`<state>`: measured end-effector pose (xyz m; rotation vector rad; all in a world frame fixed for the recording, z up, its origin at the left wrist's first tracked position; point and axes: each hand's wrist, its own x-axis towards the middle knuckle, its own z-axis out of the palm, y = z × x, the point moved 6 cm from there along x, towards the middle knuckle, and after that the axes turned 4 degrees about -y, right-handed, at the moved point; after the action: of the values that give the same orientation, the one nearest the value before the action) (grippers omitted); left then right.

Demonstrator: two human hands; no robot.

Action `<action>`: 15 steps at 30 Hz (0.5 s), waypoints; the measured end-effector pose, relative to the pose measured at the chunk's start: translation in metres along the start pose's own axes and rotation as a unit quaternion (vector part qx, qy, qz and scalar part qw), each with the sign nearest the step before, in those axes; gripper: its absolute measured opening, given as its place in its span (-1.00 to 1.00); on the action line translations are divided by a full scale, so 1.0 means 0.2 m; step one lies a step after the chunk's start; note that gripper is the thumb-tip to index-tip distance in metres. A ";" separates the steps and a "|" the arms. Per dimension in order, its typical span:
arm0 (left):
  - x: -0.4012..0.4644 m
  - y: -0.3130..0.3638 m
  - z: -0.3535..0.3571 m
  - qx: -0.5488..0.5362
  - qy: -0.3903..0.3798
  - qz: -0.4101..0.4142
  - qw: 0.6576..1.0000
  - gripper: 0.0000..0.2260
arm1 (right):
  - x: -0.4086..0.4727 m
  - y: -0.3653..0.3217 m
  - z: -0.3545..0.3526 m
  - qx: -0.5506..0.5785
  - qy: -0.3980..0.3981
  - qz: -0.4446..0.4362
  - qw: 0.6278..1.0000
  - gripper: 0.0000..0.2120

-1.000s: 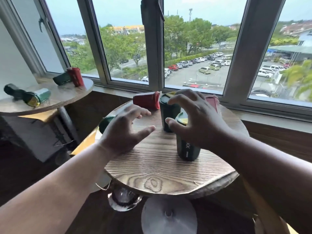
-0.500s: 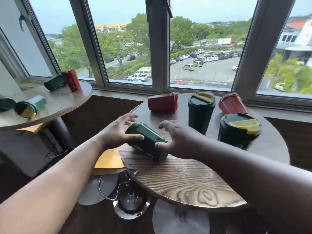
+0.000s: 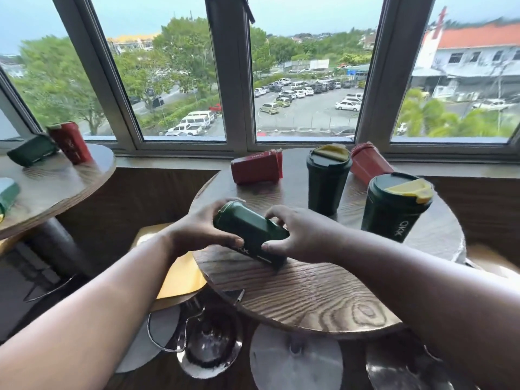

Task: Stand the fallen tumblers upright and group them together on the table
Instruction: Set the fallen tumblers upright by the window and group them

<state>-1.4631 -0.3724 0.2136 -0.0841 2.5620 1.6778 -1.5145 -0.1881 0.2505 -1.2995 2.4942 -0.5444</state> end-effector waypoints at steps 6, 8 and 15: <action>0.06 0.36 0.11 0.225 0.002 0.064 0.972 -0.21 | -0.11 0.05 -0.12 -0.049 0.015 0.016 0.999 -0.46; 0.10 0.49 0.17 0.319 0.005 0.096 0.943 -0.15 | -0.14 0.06 -0.19 -0.035 0.033 0.018 0.999 -0.45; 0.23 0.70 0.38 0.429 0.003 0.143 0.892 -0.14 | -0.26 0.15 -0.43 -0.050 0.113 0.043 0.991 -0.49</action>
<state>-1.5178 -0.2471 0.3069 0.3550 3.1608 0.4339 -1.5427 -0.1106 0.3178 -1.2179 2.7808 -0.5836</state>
